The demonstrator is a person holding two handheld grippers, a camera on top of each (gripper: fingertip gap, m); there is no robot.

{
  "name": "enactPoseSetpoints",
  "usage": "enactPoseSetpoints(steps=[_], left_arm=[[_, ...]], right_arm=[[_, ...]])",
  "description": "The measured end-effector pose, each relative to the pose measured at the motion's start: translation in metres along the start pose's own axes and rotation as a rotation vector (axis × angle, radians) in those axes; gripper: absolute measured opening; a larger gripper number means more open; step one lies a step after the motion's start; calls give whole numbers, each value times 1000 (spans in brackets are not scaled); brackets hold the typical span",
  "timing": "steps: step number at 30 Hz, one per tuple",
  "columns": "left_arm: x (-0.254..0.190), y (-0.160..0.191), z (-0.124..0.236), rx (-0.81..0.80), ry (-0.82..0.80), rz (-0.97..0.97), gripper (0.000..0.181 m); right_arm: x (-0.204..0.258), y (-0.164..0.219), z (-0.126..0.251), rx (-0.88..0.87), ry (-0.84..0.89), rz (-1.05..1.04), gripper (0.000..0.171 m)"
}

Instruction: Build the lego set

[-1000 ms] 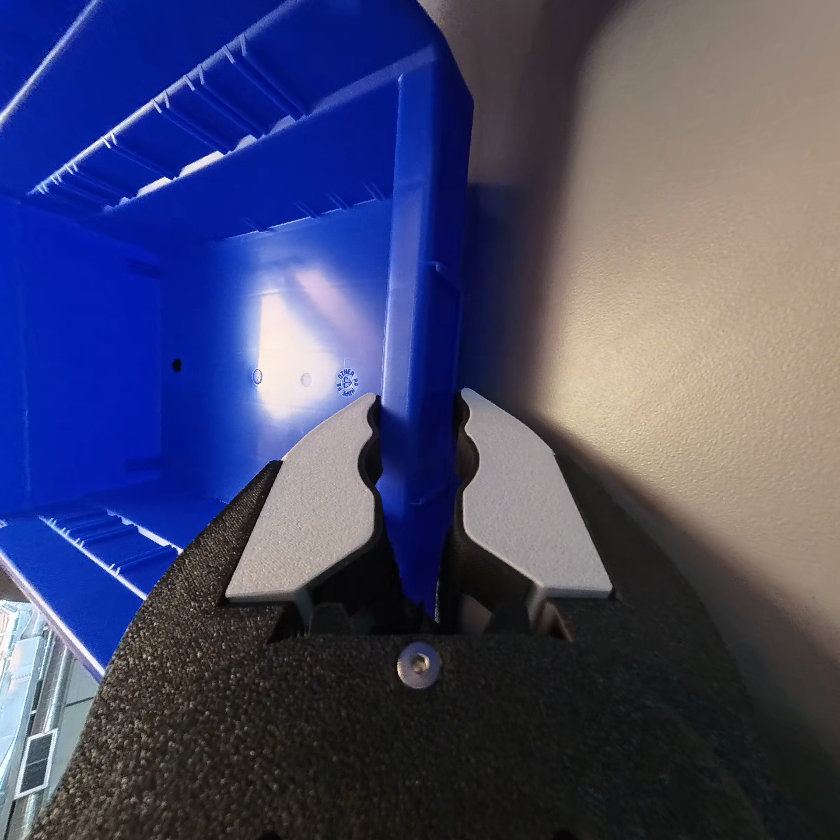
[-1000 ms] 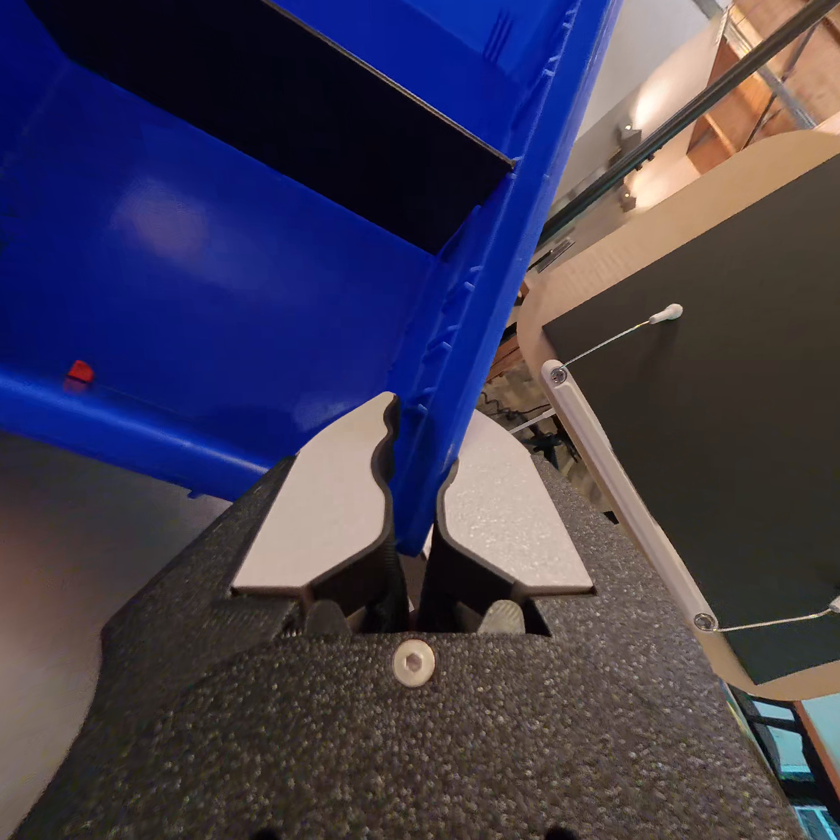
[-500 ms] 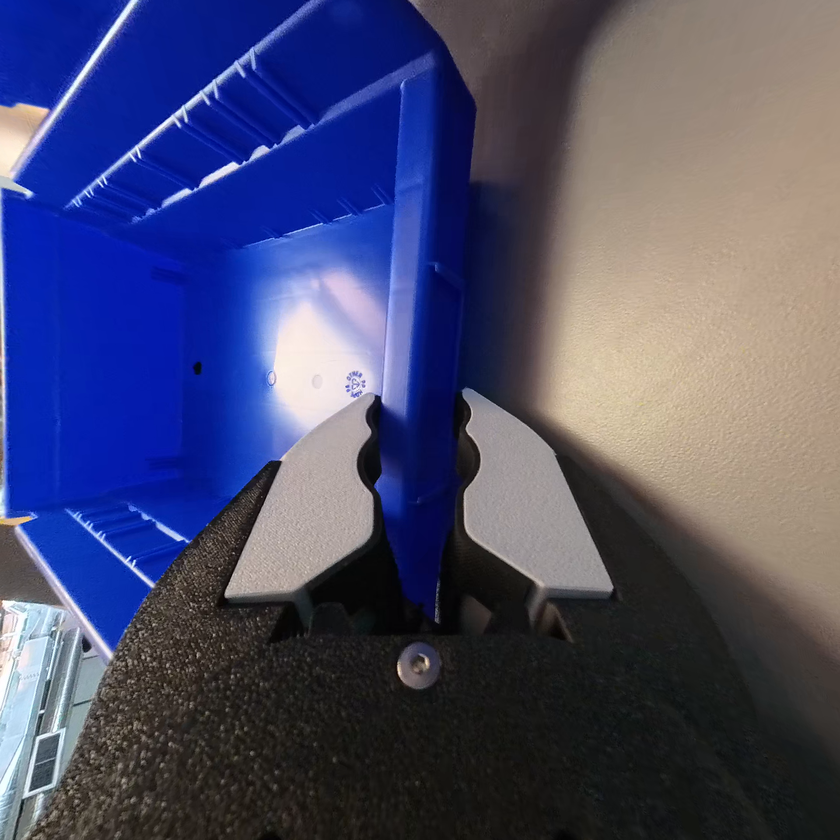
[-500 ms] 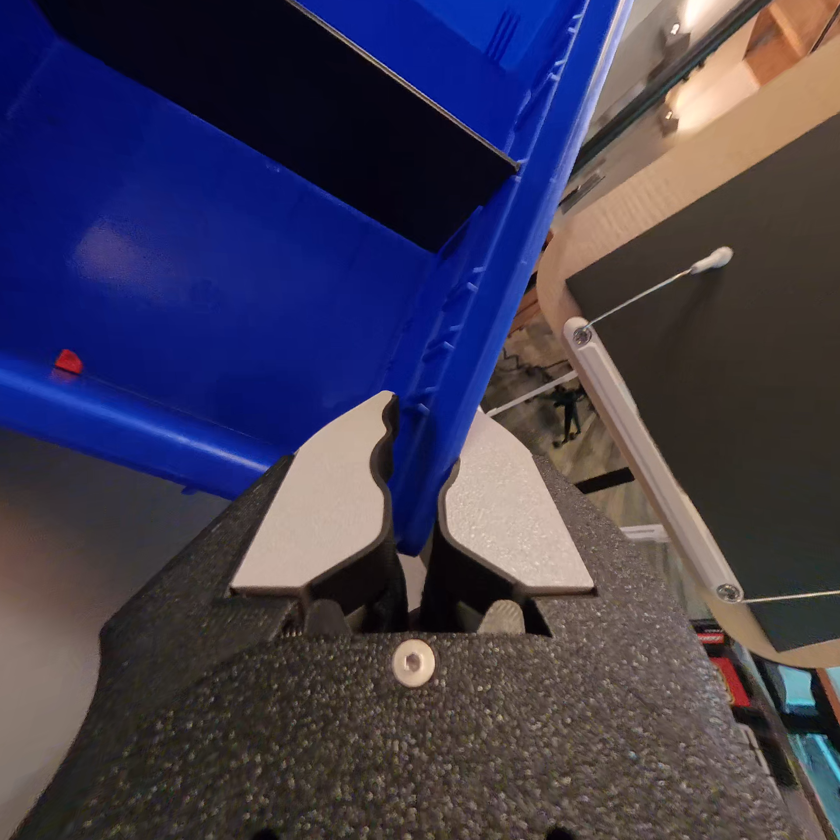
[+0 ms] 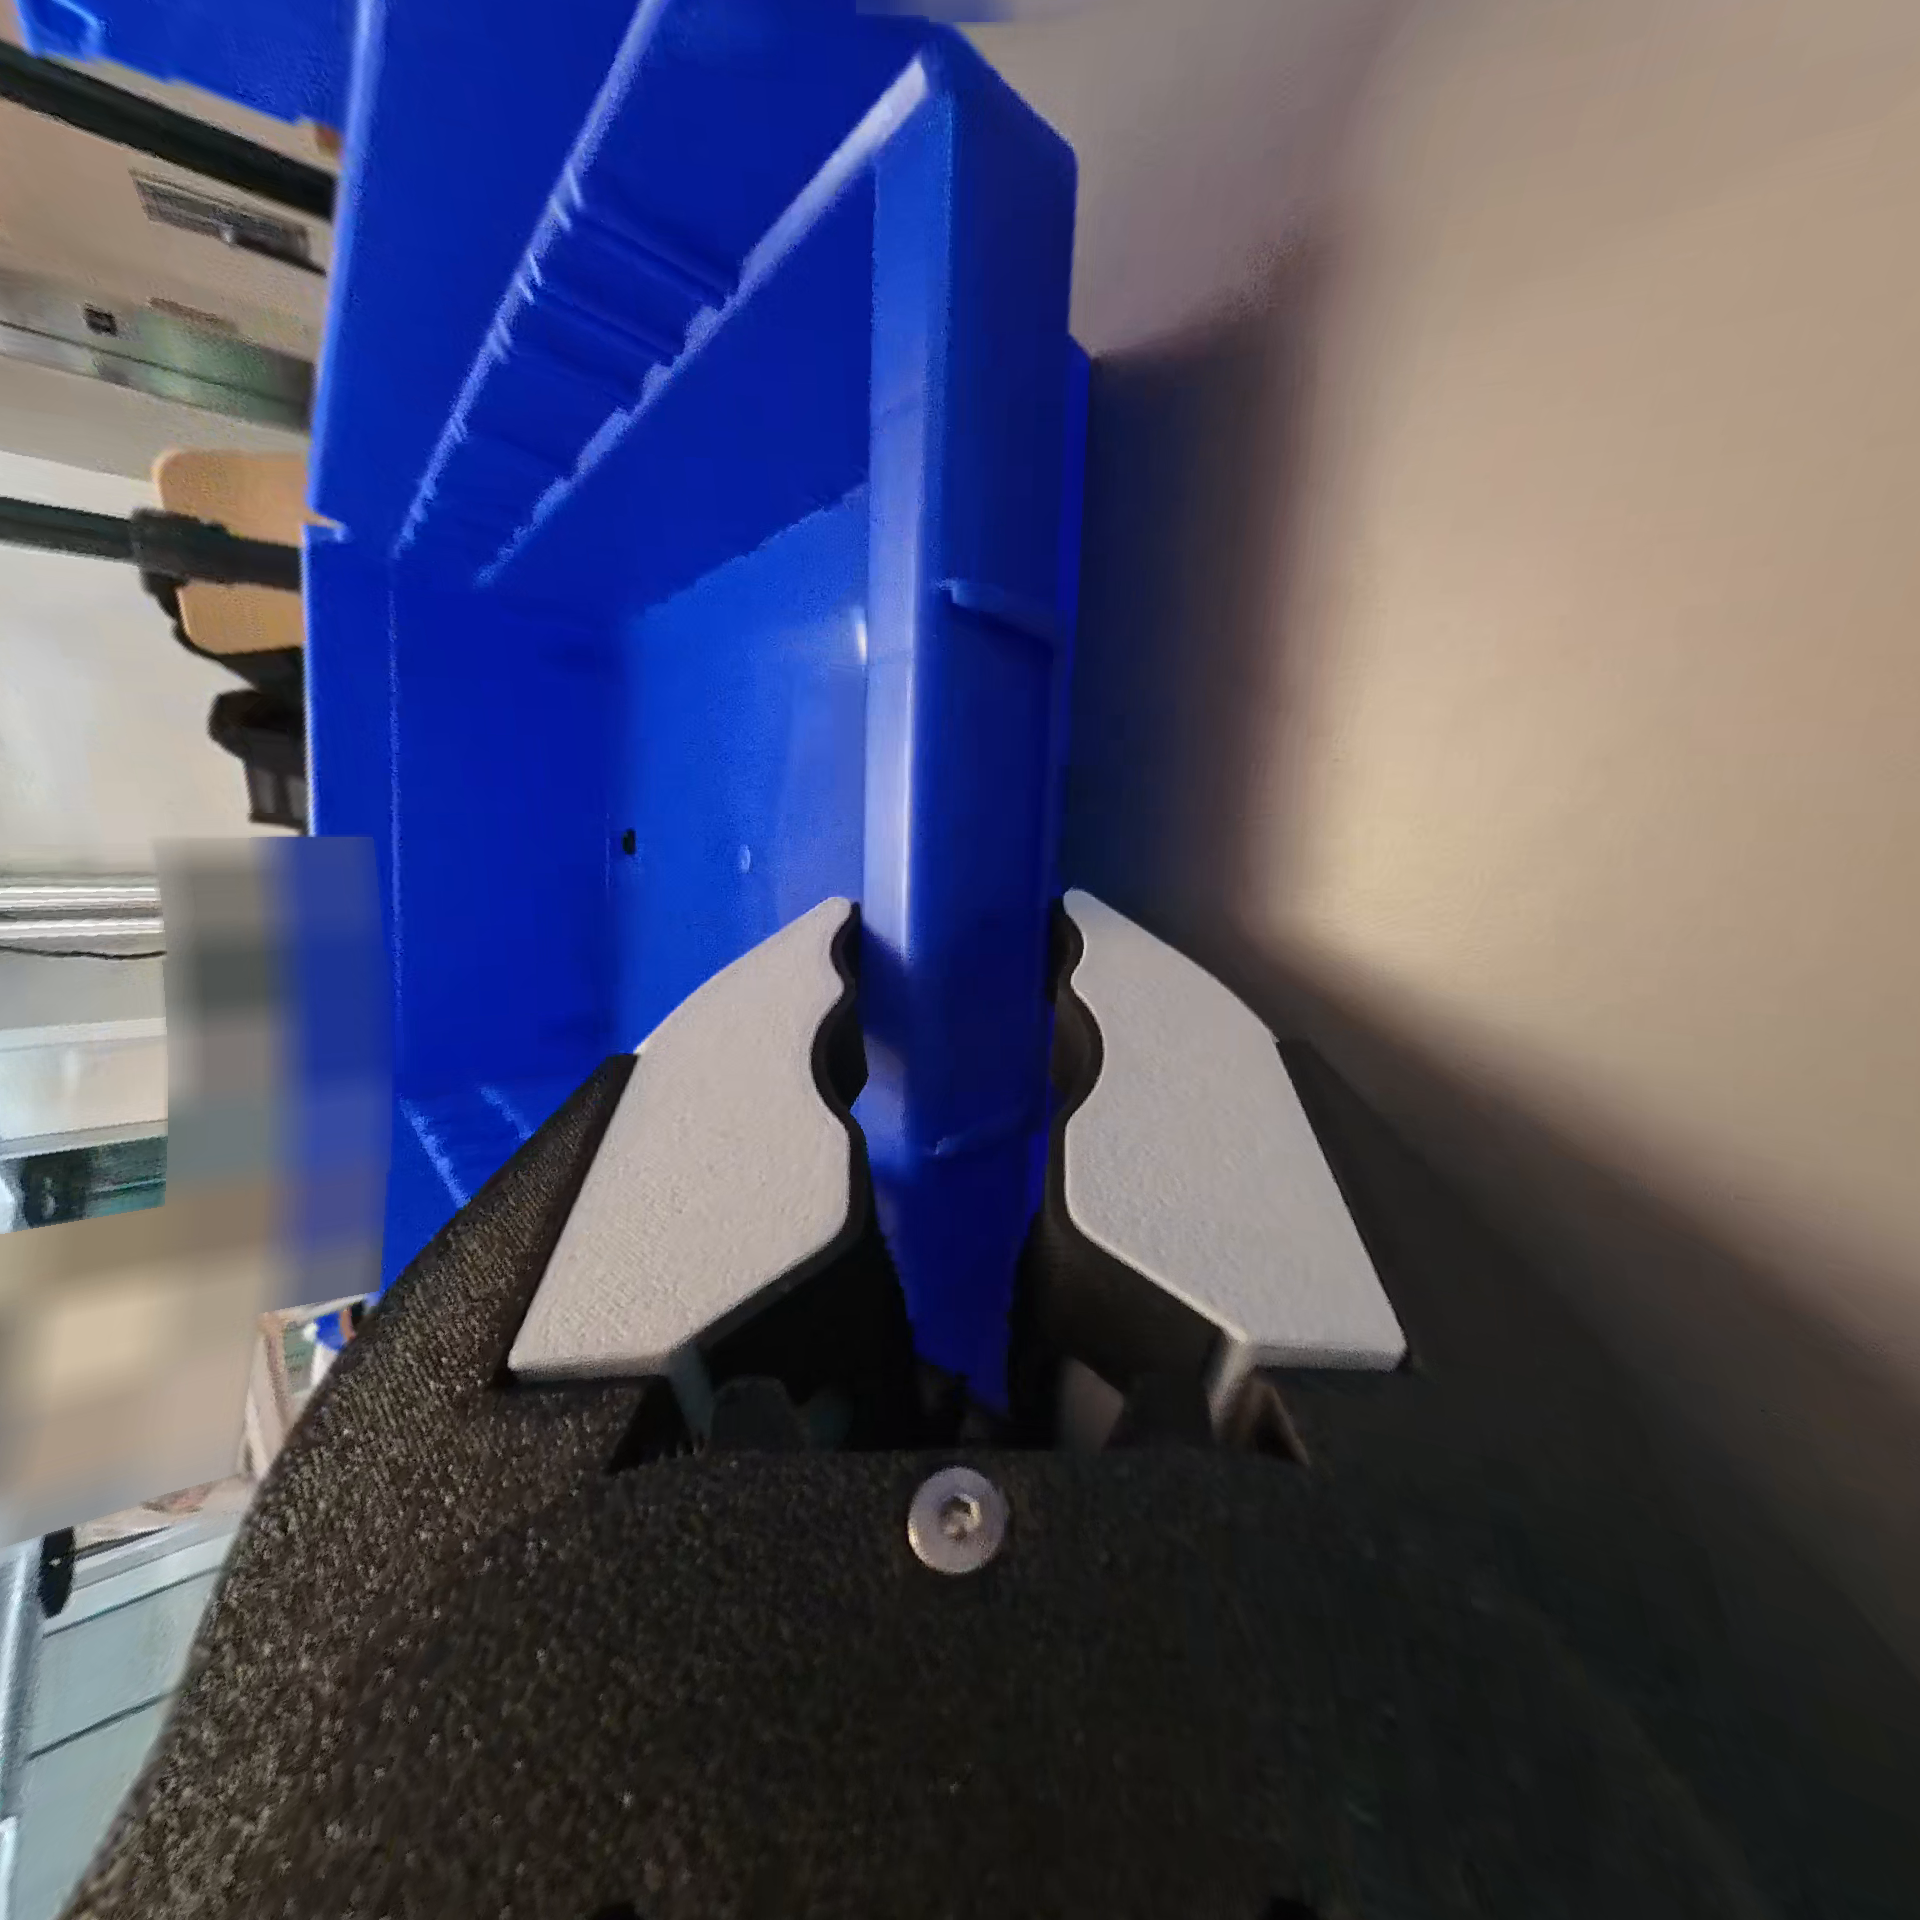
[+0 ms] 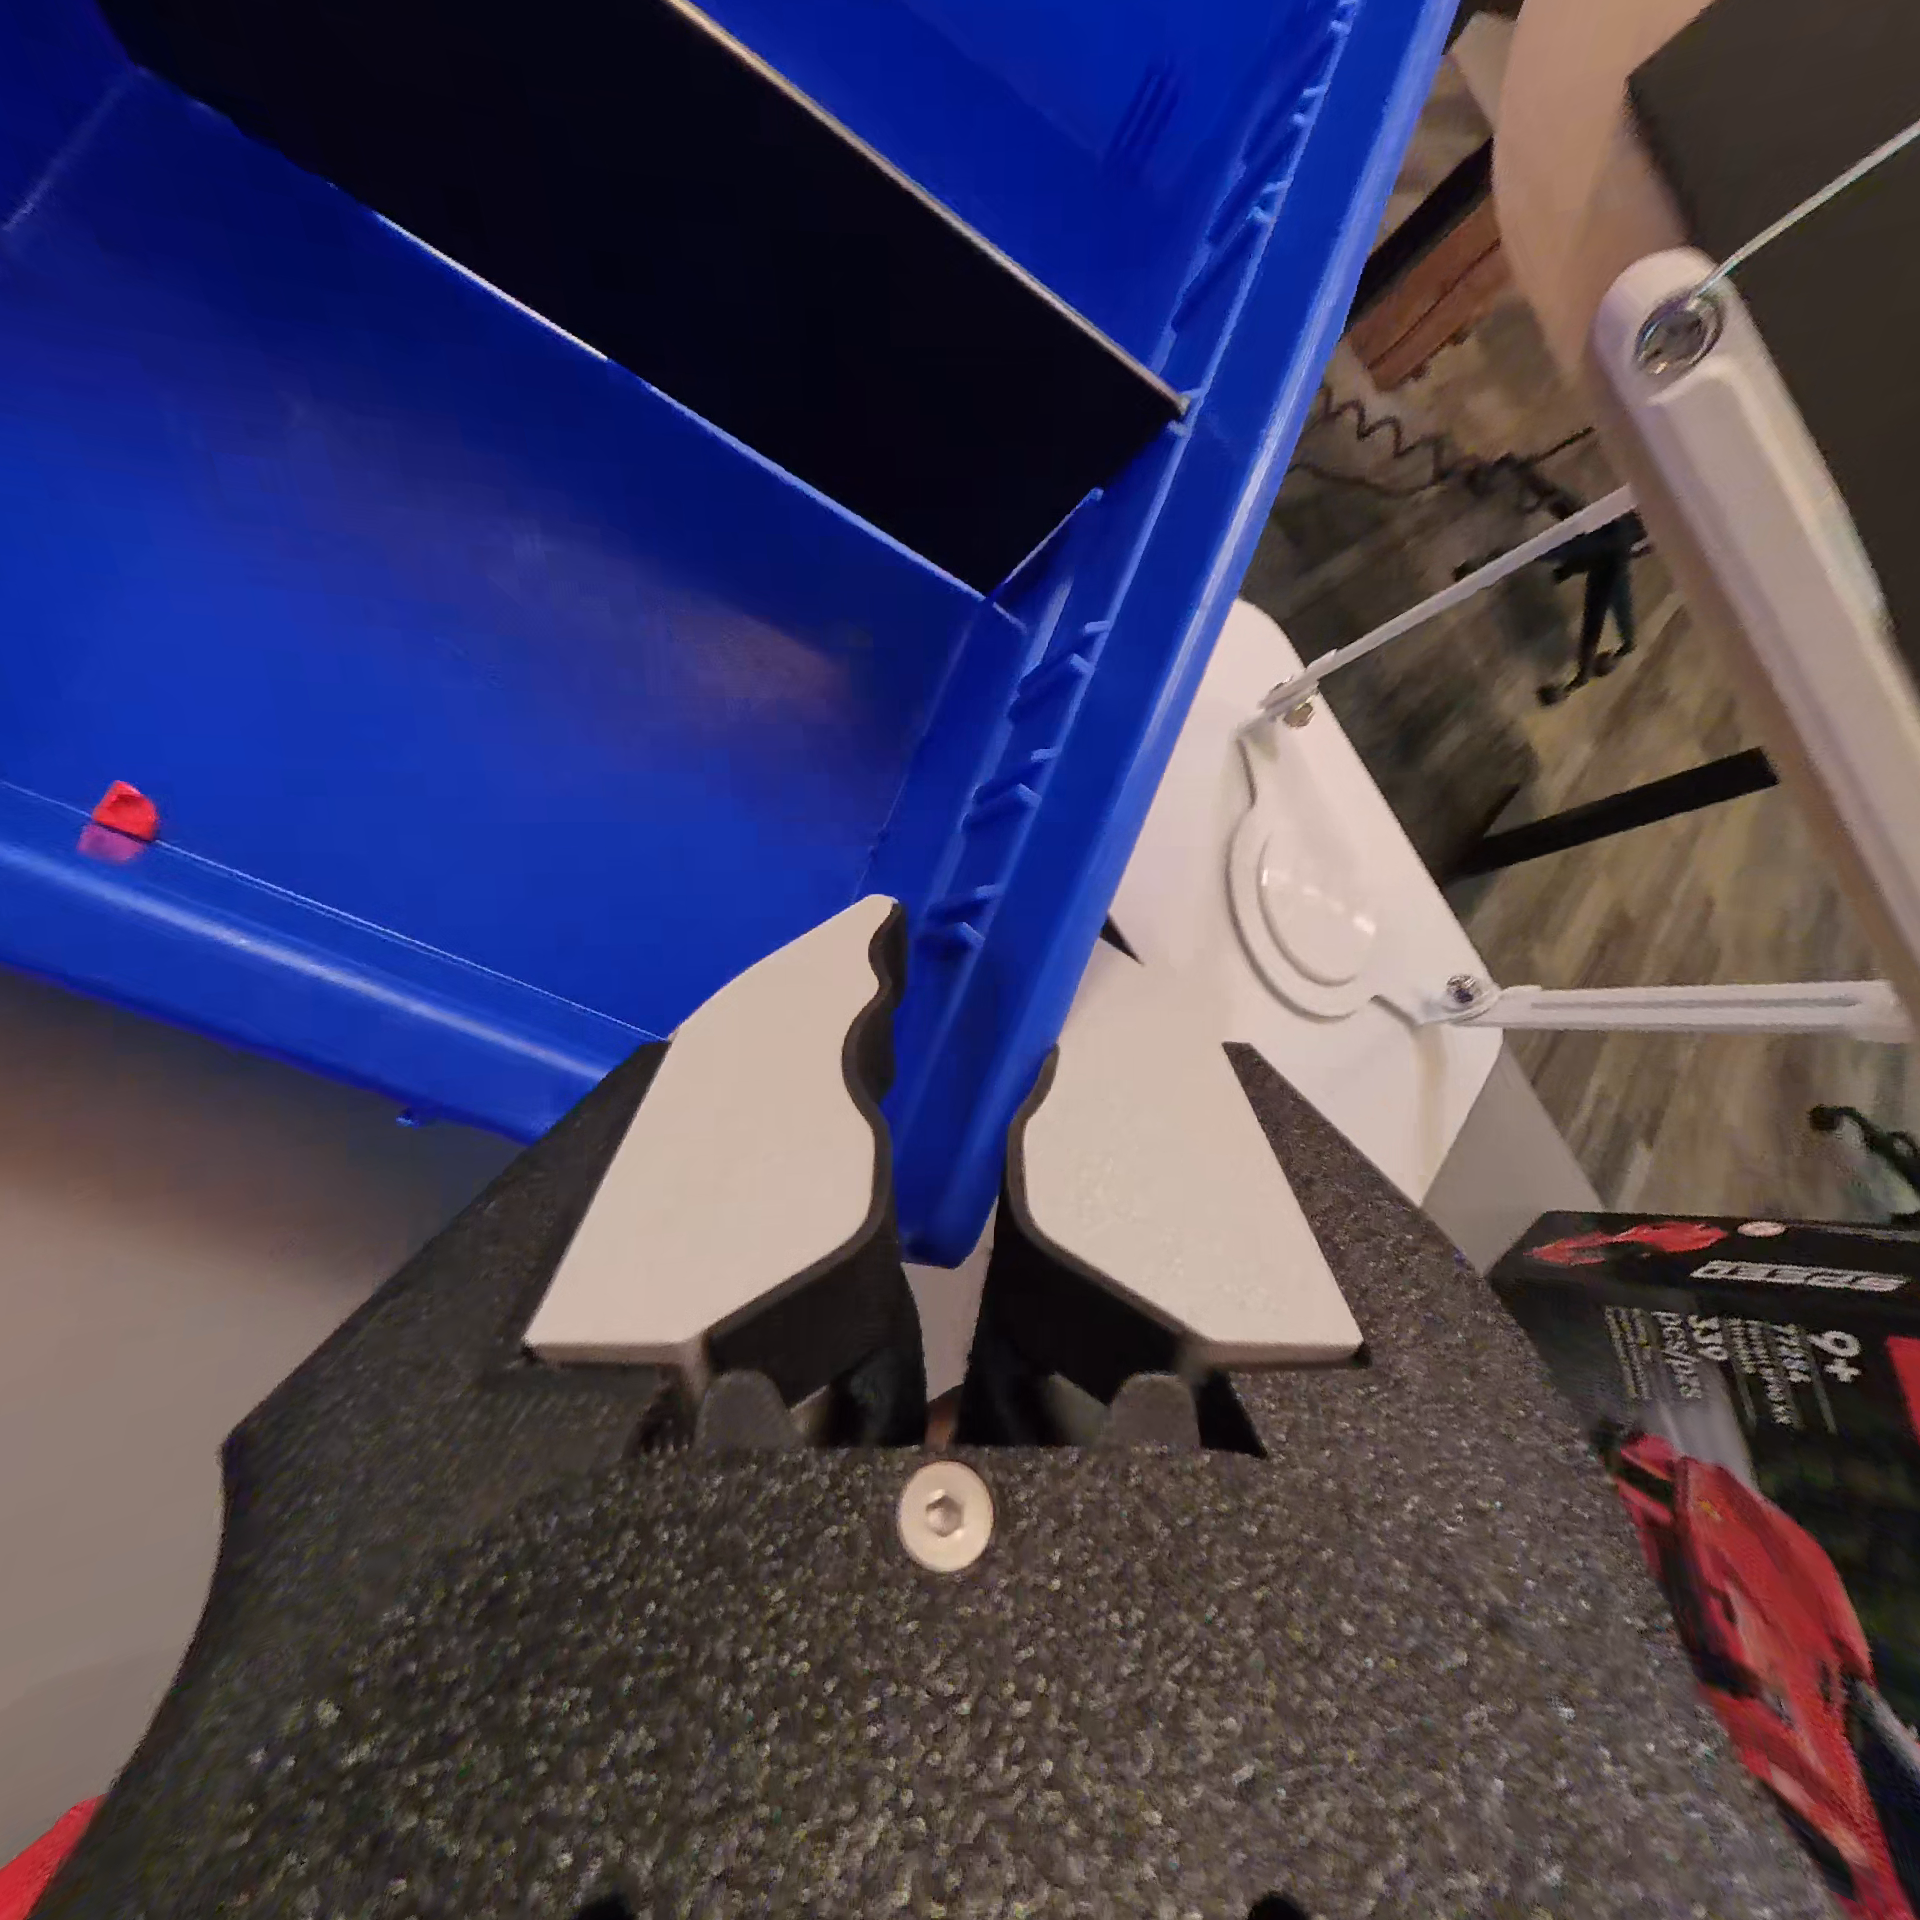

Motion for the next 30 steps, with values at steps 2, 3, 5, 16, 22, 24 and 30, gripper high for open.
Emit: enactPoseSetpoints(steps=[2,3,5,16,22,24,30], left_arm=[[-1,0,1,5,1,-14,33],[-1,-1,1,5,7,-10,33],[-1,-1,3,7,13,-9,33],[35,-34,60,-348,244,560,59],[101,29,70,-394,248,1099,90],[100,40,60,-369,352,1218,92],[92,52,28,-280,435,1282,89]], right_arm=[[1,3,-2,27,-19,-17,16],[1,5,-3,38,-24,-19,16],[3,8,-5,71,-43,-22,18],[9,-1,9,115,-73,94,74],[13,-74,65,-149,-291,-224,86],[29,-120,79,-250,-404,-256,75],[130,-199,36,-33,-668,-58,78]])
Point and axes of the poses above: each gripper's, where its closed fingertips meet, z back along the fingers, y out of its underside, x = y × z across the jaws, the point moved 1 cm from there along z, back along the fingers, and after that the axes turned 5 degrees about z, right-handed, at the moved point
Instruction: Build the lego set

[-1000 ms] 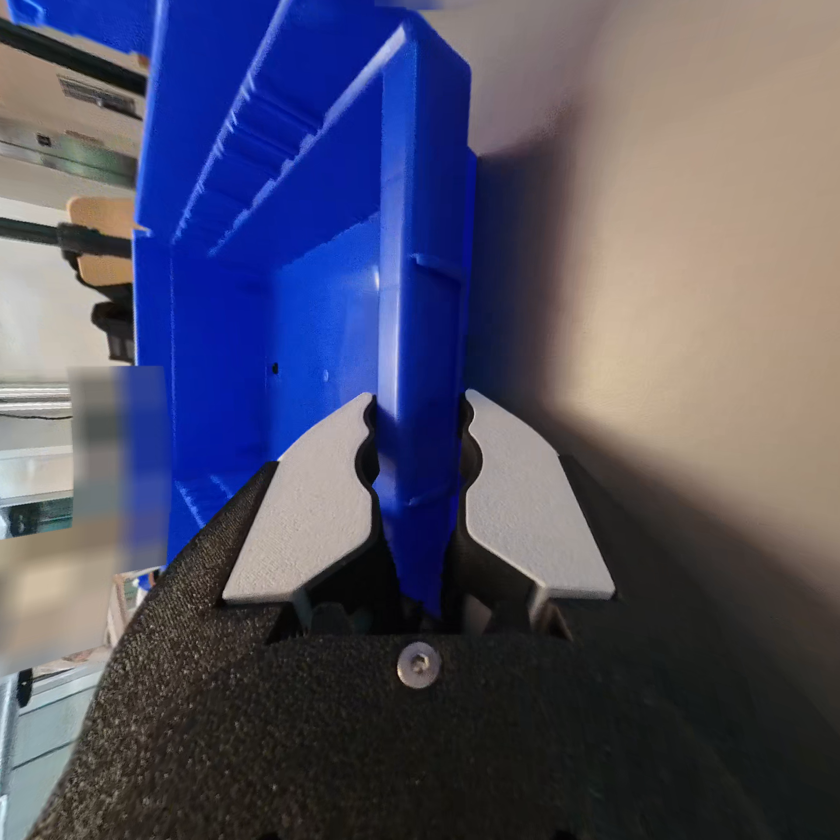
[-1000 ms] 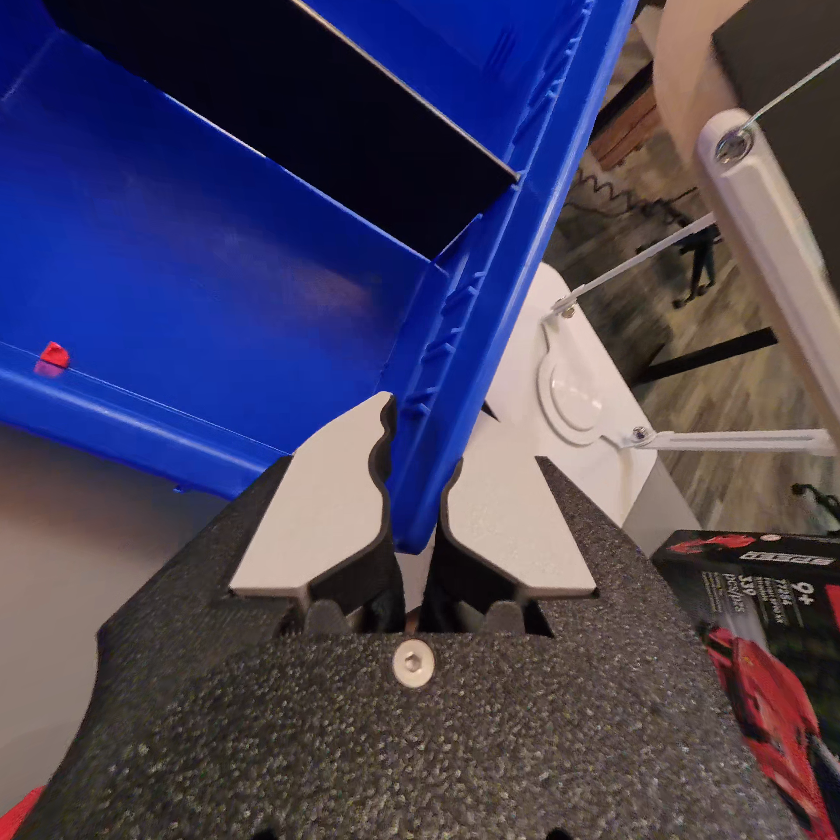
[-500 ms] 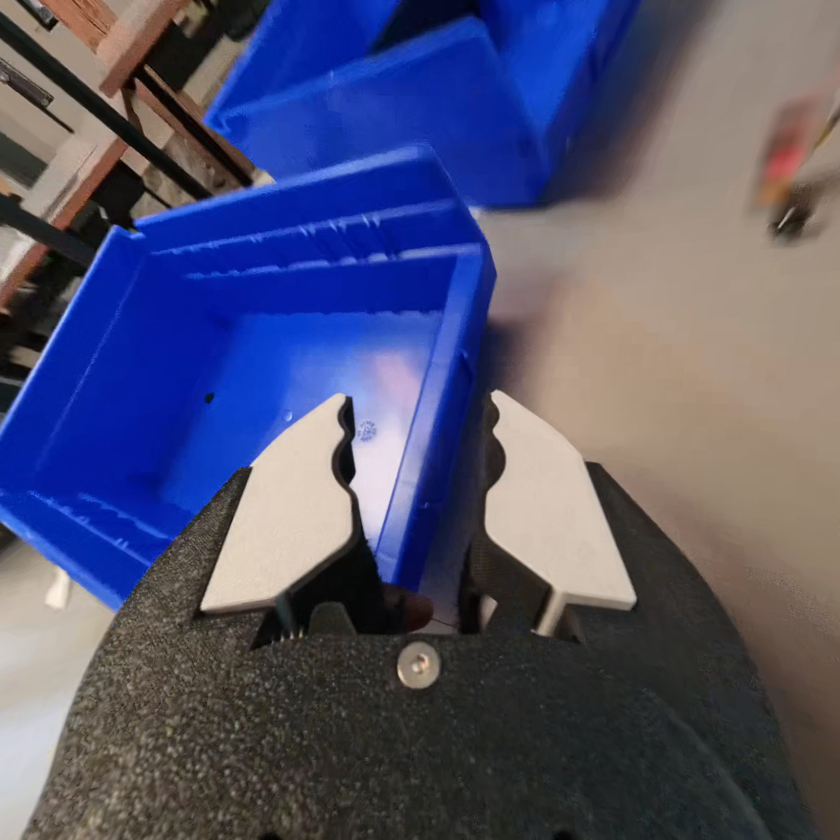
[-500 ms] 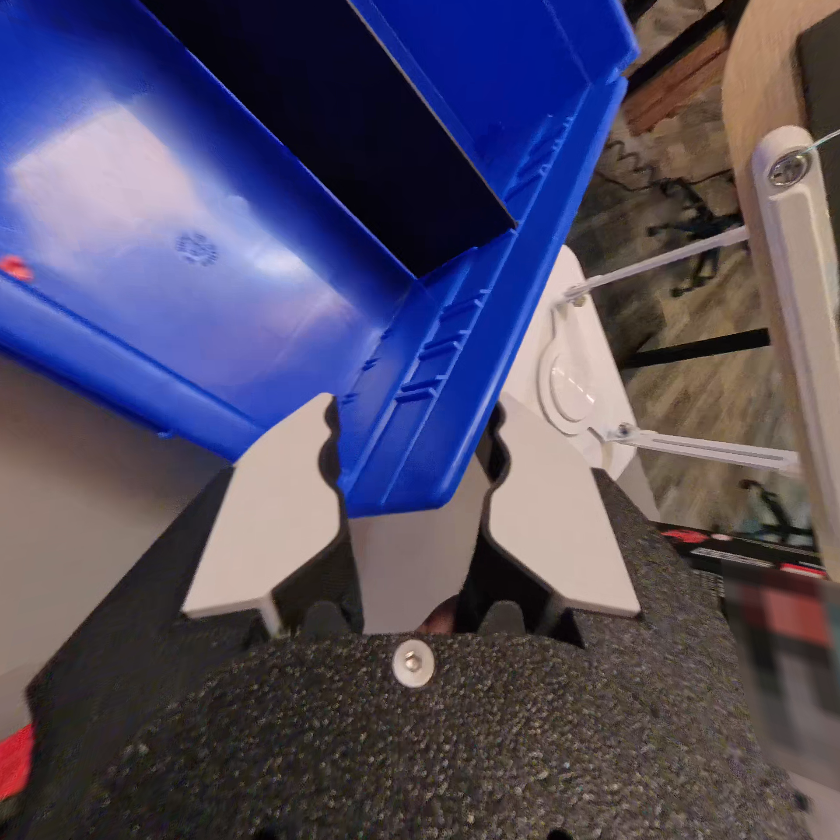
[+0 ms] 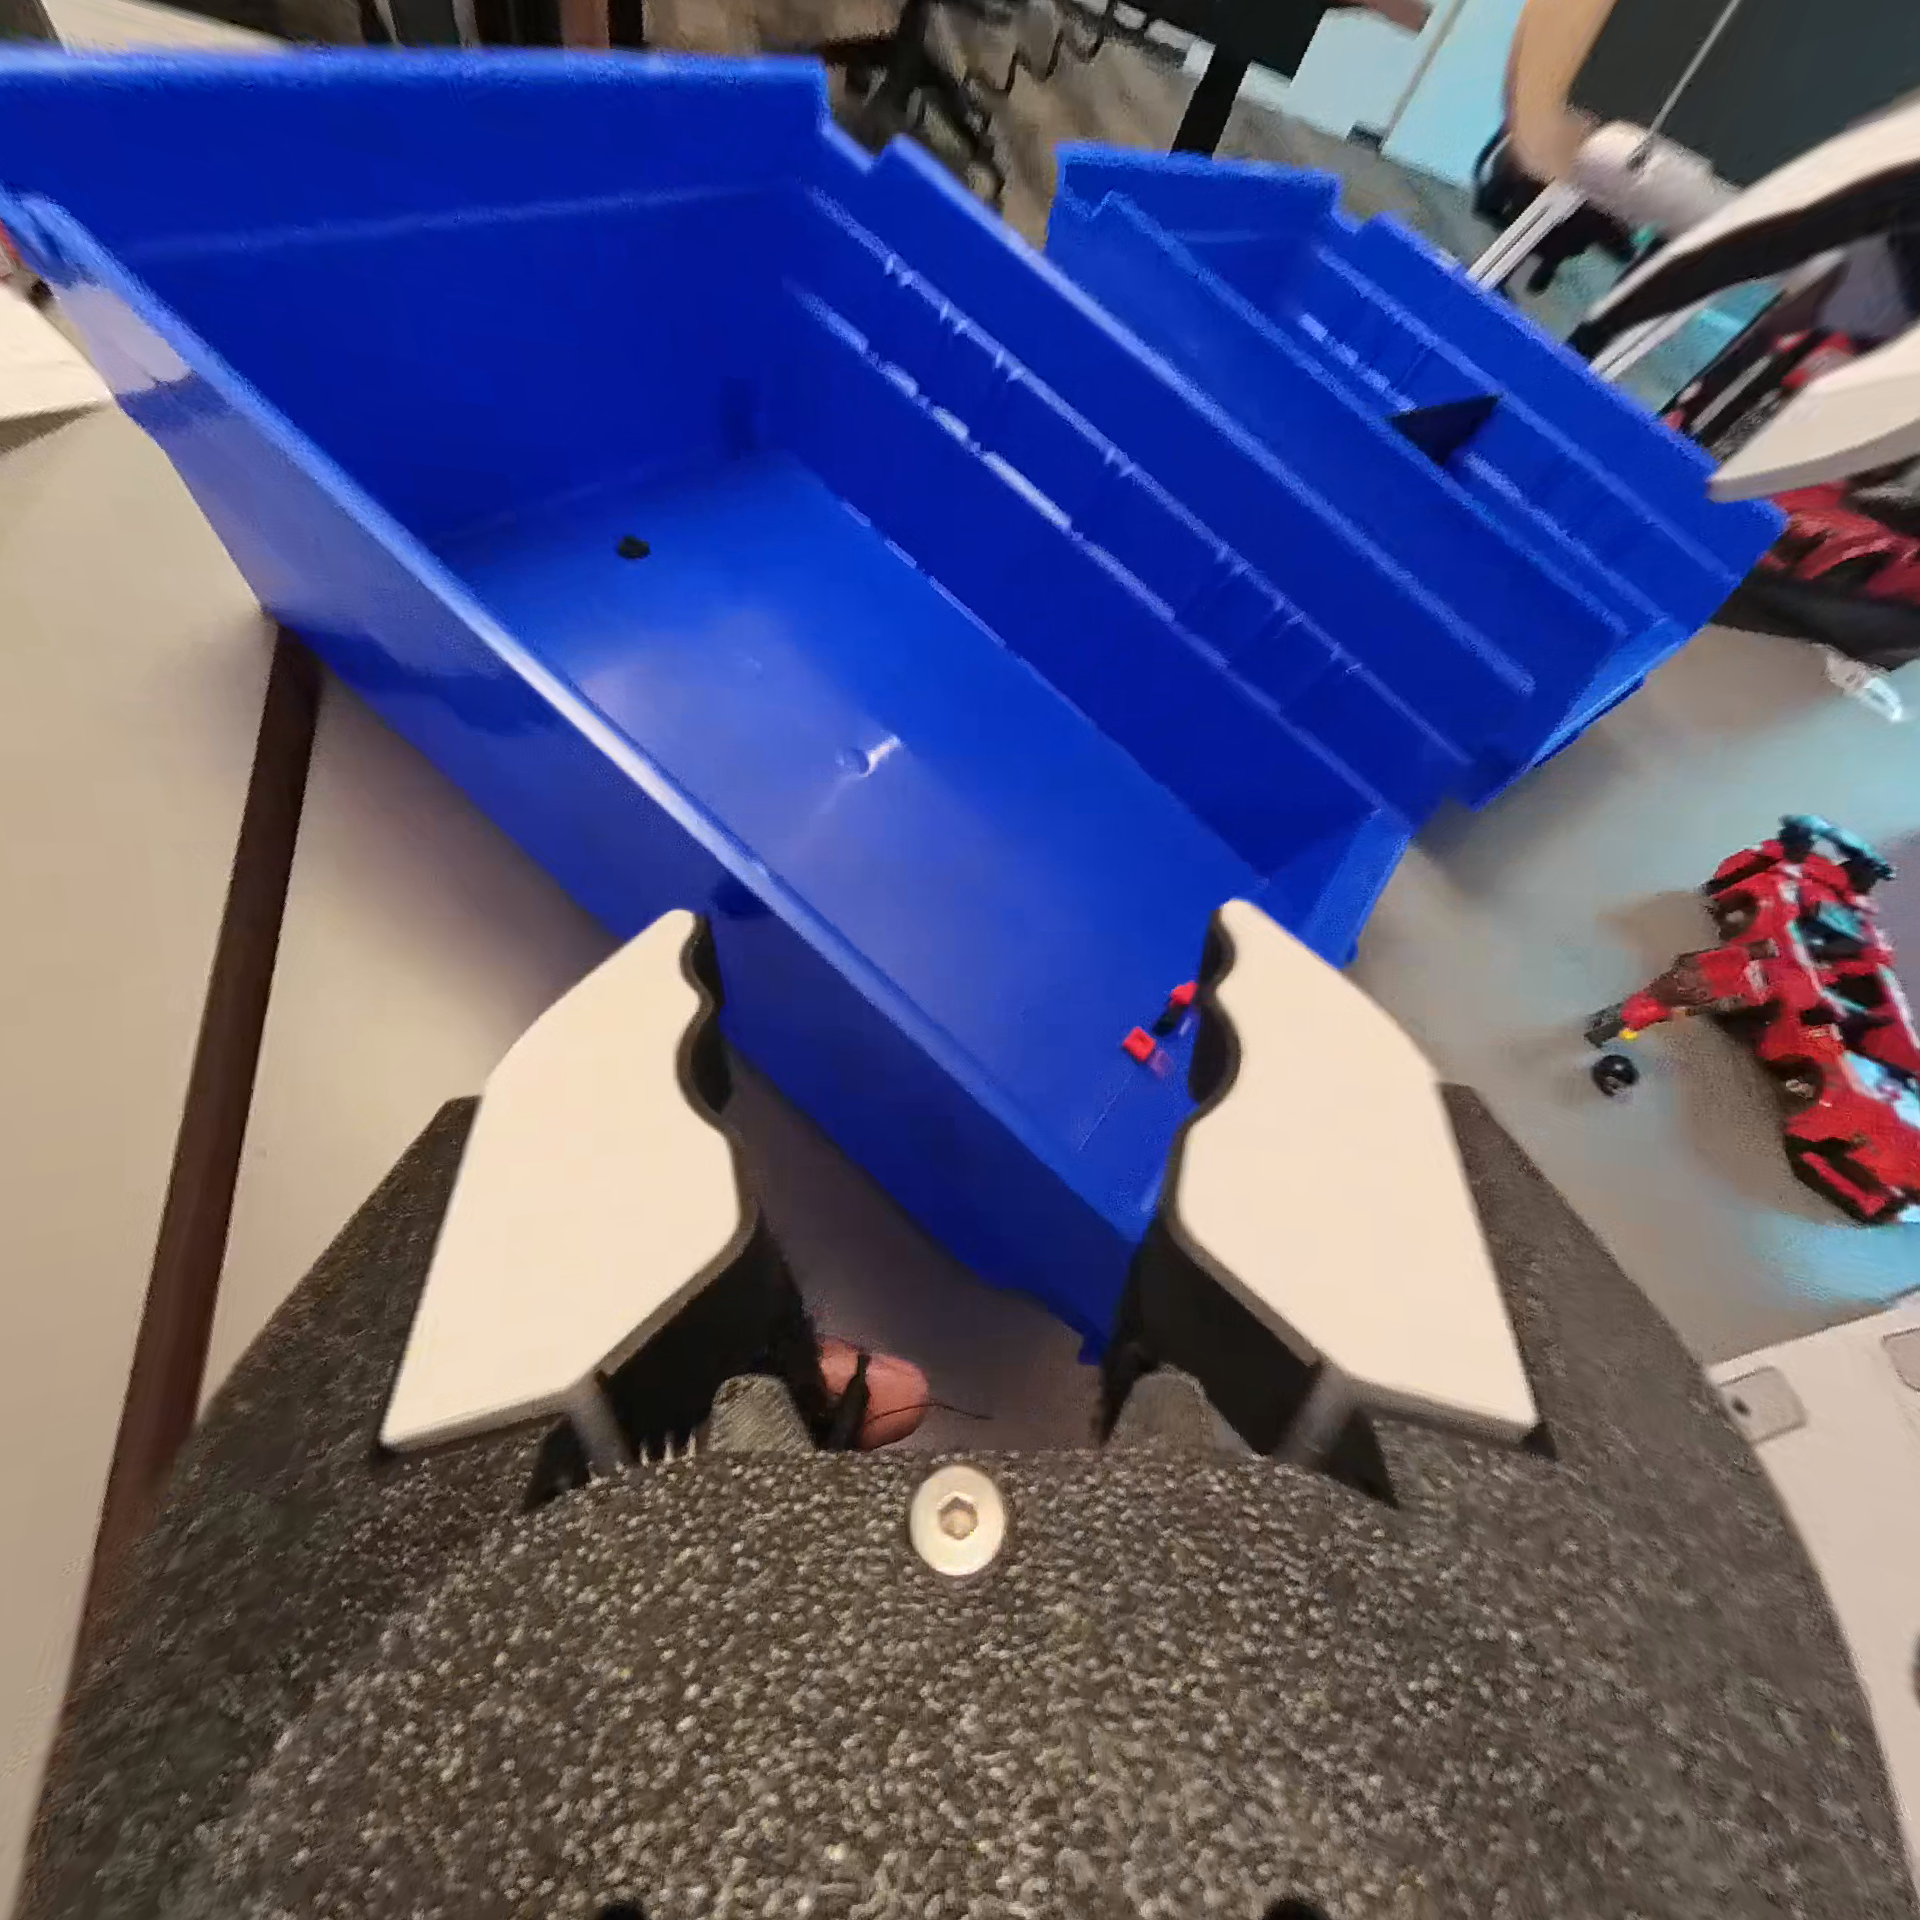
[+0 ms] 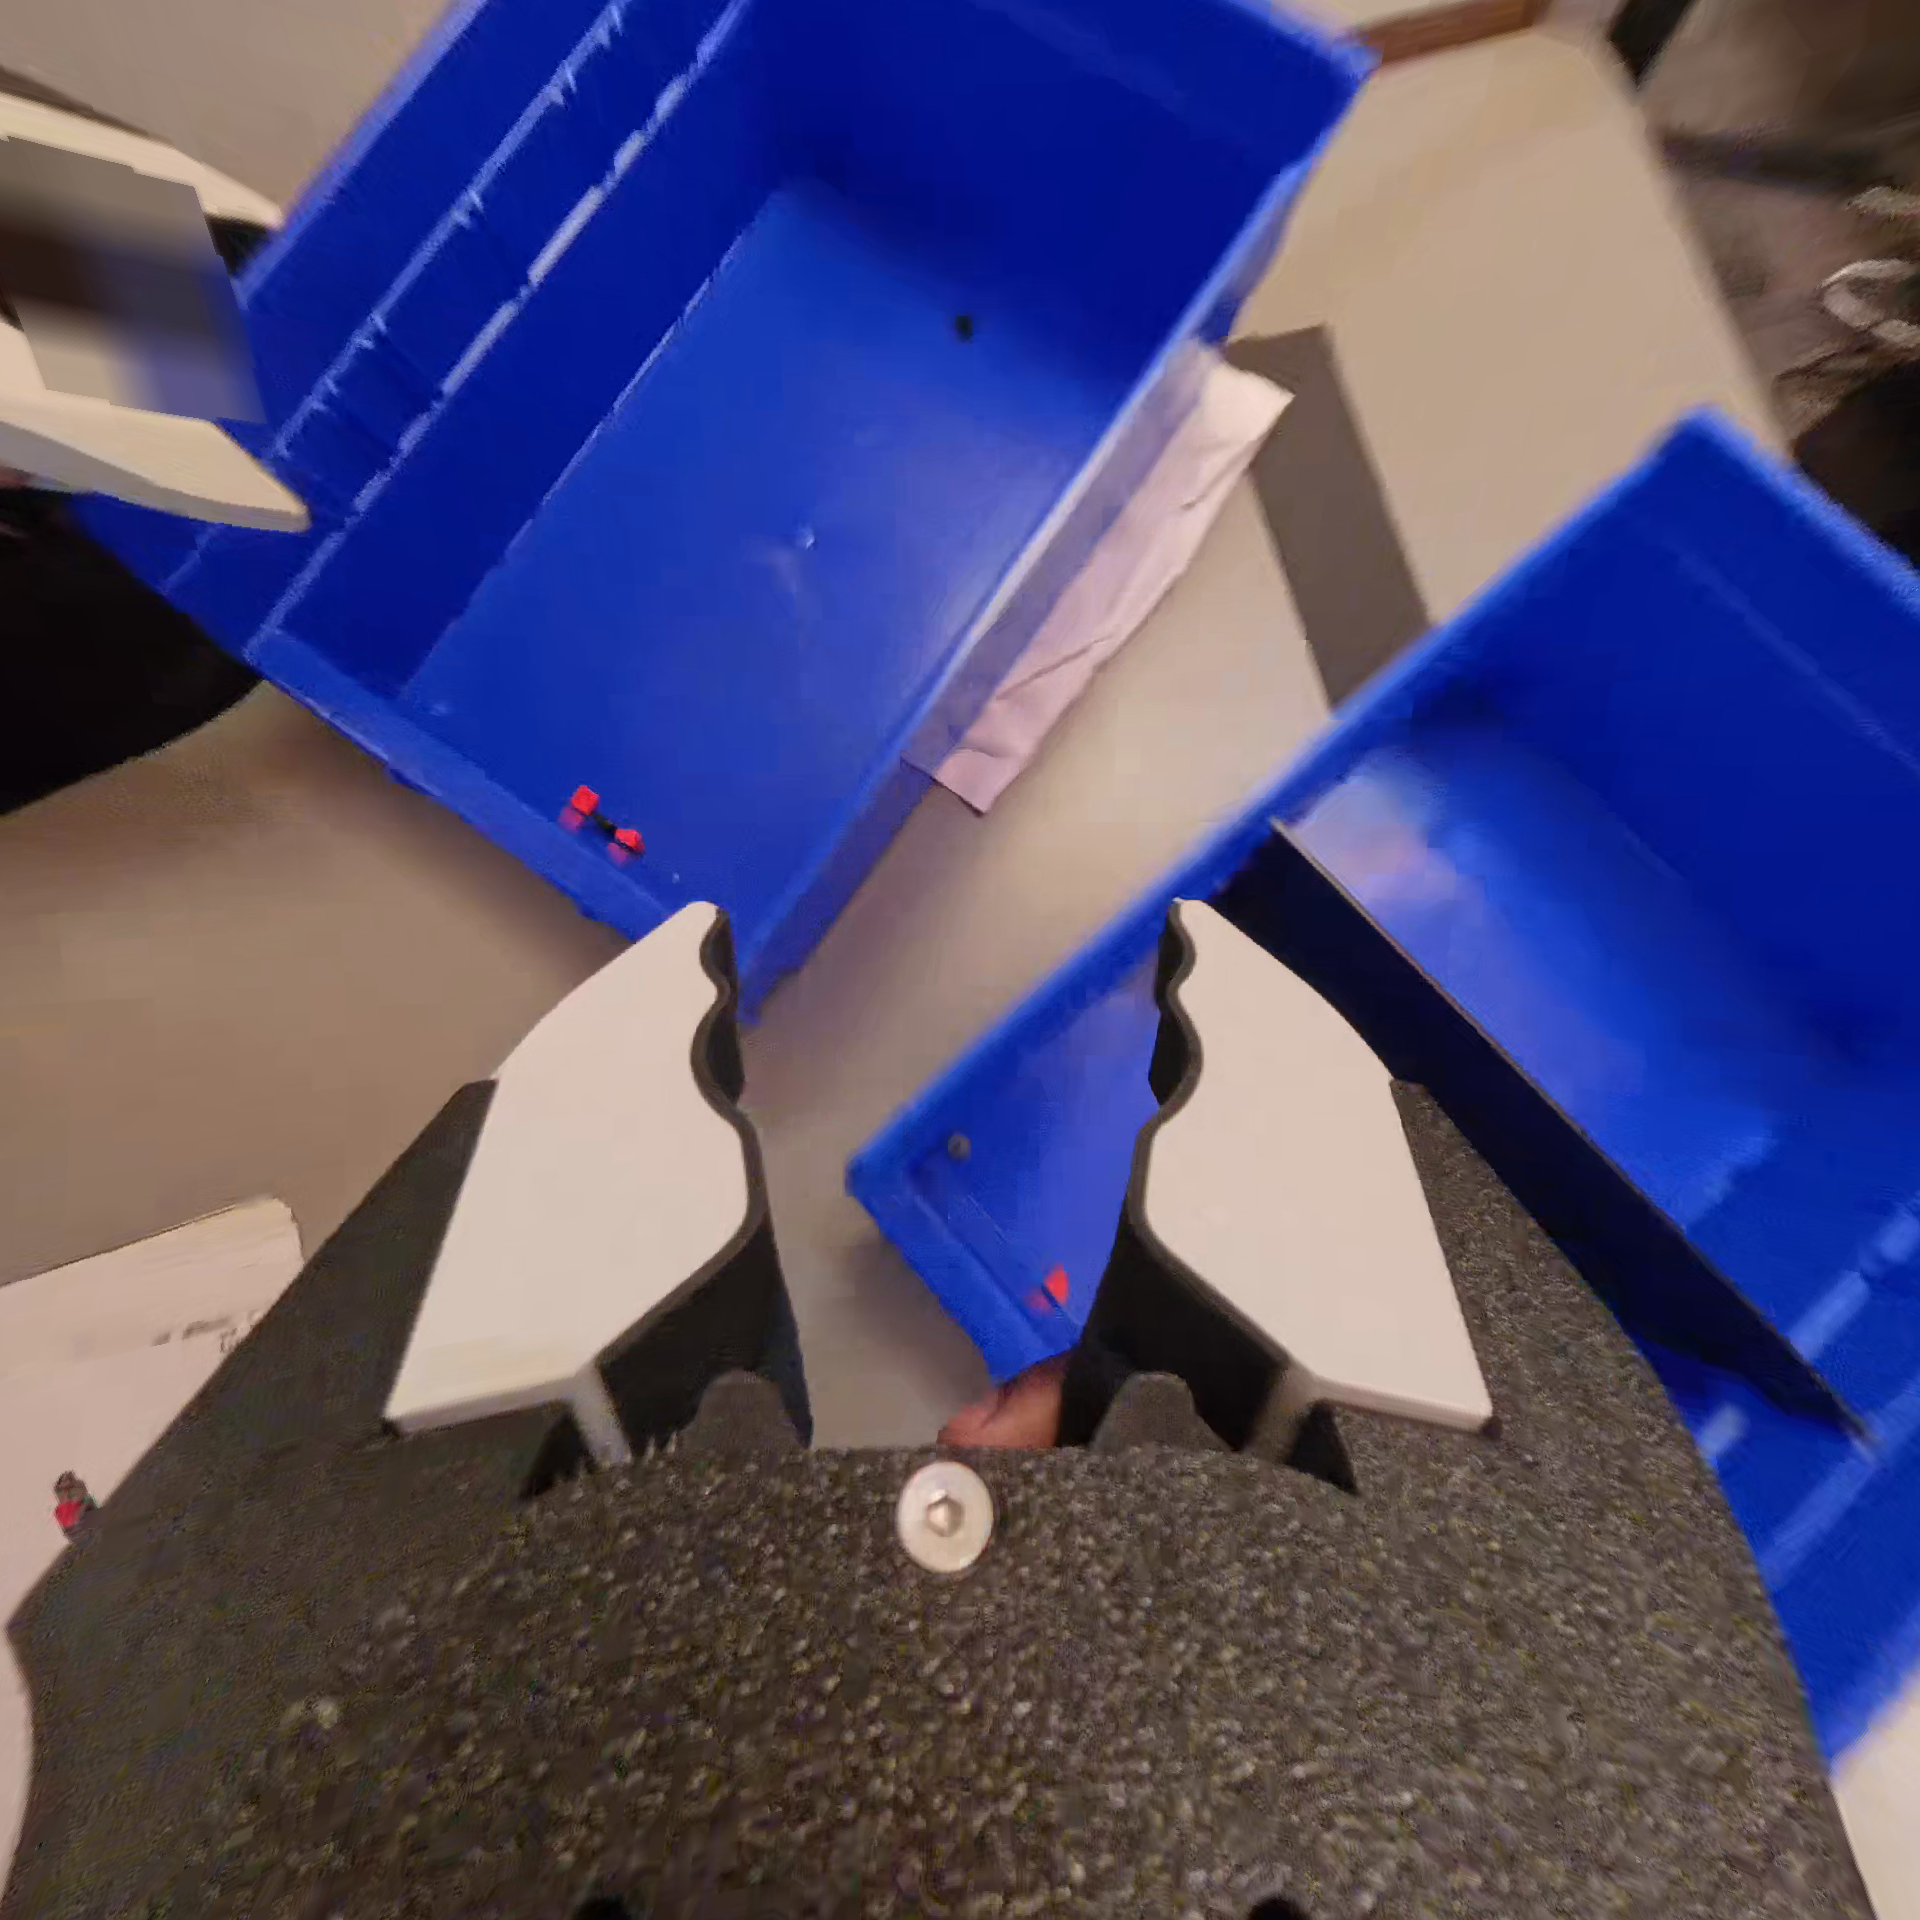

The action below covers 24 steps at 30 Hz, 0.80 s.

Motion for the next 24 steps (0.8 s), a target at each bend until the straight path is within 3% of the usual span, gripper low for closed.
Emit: enactPoseSetpoints(steps=[7,9,10,16,20,24], left_arm=[[9,7,-1,91,25,8,72],[9,17,-5,166,61,19,72],[9,17,-5,166,77,23,72],[-1,19,5,157,6,-172,72],[-16,24,19,26,-179,-466,70],[-18,26,31,-83,-350,-592,58]], right_arm=[[9,-4,-92,302,-23,9,62],[15,4,-106,348,-80,6,33],[15,3,-109,339,-66,-5,33],[21,-2,-92,190,137,157,26],[29,-10,-67,-45,314,238,21],[39,-7,-52,-114,399,334,13]])
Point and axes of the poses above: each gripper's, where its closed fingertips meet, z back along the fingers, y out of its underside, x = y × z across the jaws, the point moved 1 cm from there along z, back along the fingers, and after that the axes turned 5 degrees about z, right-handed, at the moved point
